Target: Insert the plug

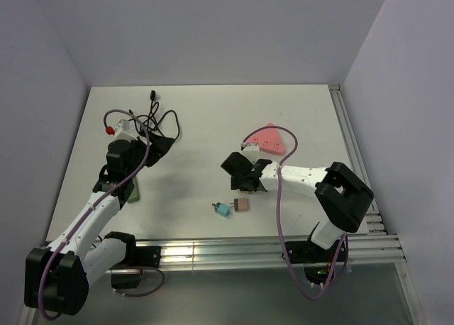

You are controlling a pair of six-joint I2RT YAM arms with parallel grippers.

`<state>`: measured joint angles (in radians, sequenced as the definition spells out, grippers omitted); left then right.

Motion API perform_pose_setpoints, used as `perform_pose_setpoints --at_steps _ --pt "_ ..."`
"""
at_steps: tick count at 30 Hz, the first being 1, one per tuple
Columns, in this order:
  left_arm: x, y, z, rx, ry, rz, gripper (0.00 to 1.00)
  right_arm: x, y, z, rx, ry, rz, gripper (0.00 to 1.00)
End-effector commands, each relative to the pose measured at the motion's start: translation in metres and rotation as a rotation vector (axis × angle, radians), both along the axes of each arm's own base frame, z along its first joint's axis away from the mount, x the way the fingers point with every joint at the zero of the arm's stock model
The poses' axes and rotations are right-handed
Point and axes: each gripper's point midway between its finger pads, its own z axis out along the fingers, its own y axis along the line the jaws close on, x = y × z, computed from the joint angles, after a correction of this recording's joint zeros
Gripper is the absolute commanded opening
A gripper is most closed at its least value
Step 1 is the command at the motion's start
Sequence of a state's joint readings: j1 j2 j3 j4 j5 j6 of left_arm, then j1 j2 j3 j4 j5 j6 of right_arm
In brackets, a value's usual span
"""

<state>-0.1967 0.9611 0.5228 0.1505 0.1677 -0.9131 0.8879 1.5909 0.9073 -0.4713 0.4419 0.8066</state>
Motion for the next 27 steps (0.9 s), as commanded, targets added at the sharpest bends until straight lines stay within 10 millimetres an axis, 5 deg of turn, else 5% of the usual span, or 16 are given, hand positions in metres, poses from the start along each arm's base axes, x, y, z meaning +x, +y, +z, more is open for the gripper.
perform_pose_setpoints --at_steps 1,7,19,27 --pt "0.004 -0.001 0.029 0.022 -0.077 -0.008 0.79 0.004 0.005 -0.002 0.012 -0.019 -0.021 0.69" --pt "0.0 -0.008 0.031 0.013 -0.087 -0.041 0.74 0.001 0.004 -0.006 0.023 -0.016 -0.028 0.56" --pt "-0.017 -0.046 0.042 0.027 -0.17 -0.232 0.46 0.007 0.013 0.031 0.254 -0.082 -0.008 0.0" --pt "-0.043 -0.102 0.045 -0.004 -0.236 -0.425 0.53 0.027 -0.004 0.099 0.58 -0.204 -0.078 0.0"
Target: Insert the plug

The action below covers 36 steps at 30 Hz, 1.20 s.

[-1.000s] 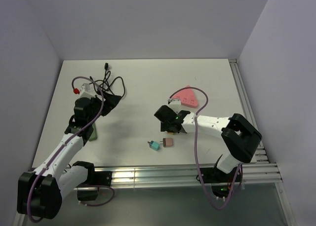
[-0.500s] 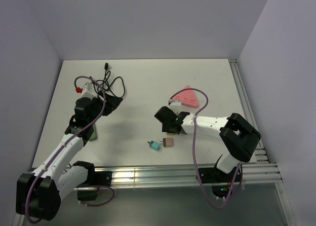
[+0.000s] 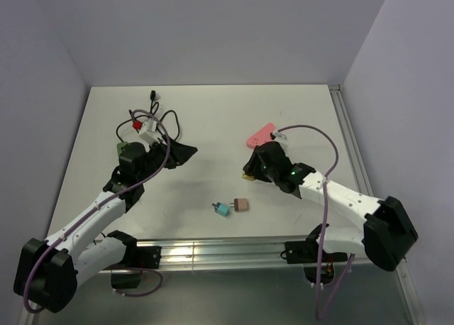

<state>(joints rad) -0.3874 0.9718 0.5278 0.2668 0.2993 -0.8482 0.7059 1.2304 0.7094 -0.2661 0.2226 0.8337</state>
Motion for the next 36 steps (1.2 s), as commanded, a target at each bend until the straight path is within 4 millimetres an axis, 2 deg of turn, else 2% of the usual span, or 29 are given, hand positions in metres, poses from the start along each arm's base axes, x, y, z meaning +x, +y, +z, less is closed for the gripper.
perform_pose_setpoints --at_steps 1,5,12,16,20,24,29,36 --pt "-0.008 -0.03 0.021 0.001 -0.117 -0.101 0.54 0.014 0.004 0.047 0.199 -0.099 -0.018 0.0" --pt "-0.029 -0.069 0.035 0.025 -0.209 -0.201 0.56 0.017 -0.01 0.085 0.31 -0.173 -0.066 0.0" --pt "-0.054 -0.107 0.053 0.052 -0.381 -0.216 0.68 0.011 -0.021 0.121 0.503 -0.21 -0.164 0.0" --pt "-0.058 -0.125 0.058 0.075 -0.454 -0.198 0.7 0.005 -0.016 0.129 0.604 -0.191 -0.184 0.0" --pt "-0.062 -0.141 0.065 0.086 -0.528 -0.195 0.7 0.004 -0.016 0.125 0.661 -0.157 -0.231 0.0" --pt "-0.062 -0.16 0.056 0.12 -0.522 -0.219 0.7 0.003 -0.017 0.127 0.709 -0.135 -0.27 0.0" --pt "-0.056 -0.168 0.053 0.135 -0.52 -0.216 0.71 0.001 -0.018 0.134 0.732 -0.154 -0.27 0.0" --pt "-0.055 -0.172 0.047 0.141 -0.506 -0.223 0.7 0.0 -0.019 0.132 0.726 -0.156 -0.265 0.0"
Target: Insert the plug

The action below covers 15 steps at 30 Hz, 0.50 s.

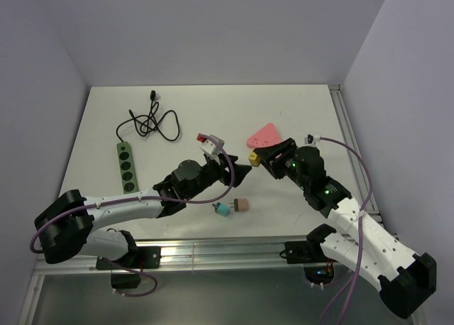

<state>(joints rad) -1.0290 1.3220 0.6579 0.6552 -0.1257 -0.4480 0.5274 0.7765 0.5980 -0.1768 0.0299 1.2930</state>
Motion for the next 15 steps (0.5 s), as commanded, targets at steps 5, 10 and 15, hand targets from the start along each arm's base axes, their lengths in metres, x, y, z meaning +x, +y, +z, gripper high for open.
perform_pose_setpoints --at_steps 5,10,15 --pt "0.0041 -0.0041 0.0294 -0.059 -0.047 0.015 0.69 0.0031 0.0009 0.0077 0.022 -0.04 -0.003 0.0" --pt "0.0017 -0.0041 0.0309 -0.048 -0.042 0.003 0.7 0.0041 0.0017 0.0062 0.017 -0.037 0.0 0.0" --pt "0.0049 -0.0075 0.0331 -0.048 -0.051 0.008 0.72 0.0043 0.0047 0.0089 0.037 -0.034 -0.007 0.0"
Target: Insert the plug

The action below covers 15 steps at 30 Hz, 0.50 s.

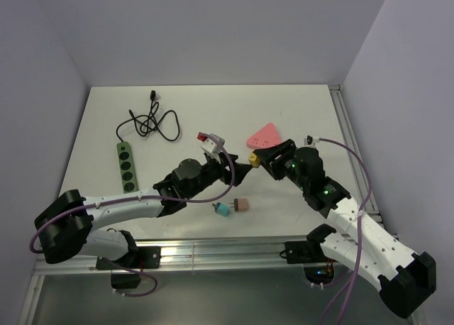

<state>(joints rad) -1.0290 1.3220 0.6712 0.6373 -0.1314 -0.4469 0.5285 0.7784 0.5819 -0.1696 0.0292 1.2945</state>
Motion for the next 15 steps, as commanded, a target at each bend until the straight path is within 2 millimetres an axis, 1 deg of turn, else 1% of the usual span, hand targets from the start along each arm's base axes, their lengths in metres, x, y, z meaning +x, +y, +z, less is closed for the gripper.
perform_pose_setpoints --at_steps 1,2,4,5,6,10,15 --pt "0.004 -0.009 0.031 -0.05 -0.052 0.001 0.72 0.005 0.005 0.017 0.042 -0.046 -0.008 0.0" --pt "0.005 -0.011 0.03 -0.045 -0.052 -0.004 0.72 0.005 0.008 0.018 0.041 -0.043 -0.001 0.0" --pt "0.005 -0.015 0.035 -0.053 -0.057 -0.014 0.72 0.005 0.011 0.02 0.042 -0.042 0.003 0.01" --pt "0.005 -0.017 0.033 -0.048 -0.054 -0.019 0.73 0.004 0.013 0.021 0.042 -0.044 0.007 0.01" --pt "0.006 -0.019 0.035 -0.048 -0.057 -0.024 0.73 0.004 0.014 0.021 0.042 -0.046 0.006 0.01" --pt "0.007 -0.025 0.029 -0.029 -0.042 -0.033 0.72 0.002 0.018 0.027 0.039 -0.055 0.018 0.02" --pt "0.008 -0.024 0.022 -0.013 -0.03 -0.023 0.7 -0.001 0.019 0.029 0.035 -0.062 0.016 0.02"
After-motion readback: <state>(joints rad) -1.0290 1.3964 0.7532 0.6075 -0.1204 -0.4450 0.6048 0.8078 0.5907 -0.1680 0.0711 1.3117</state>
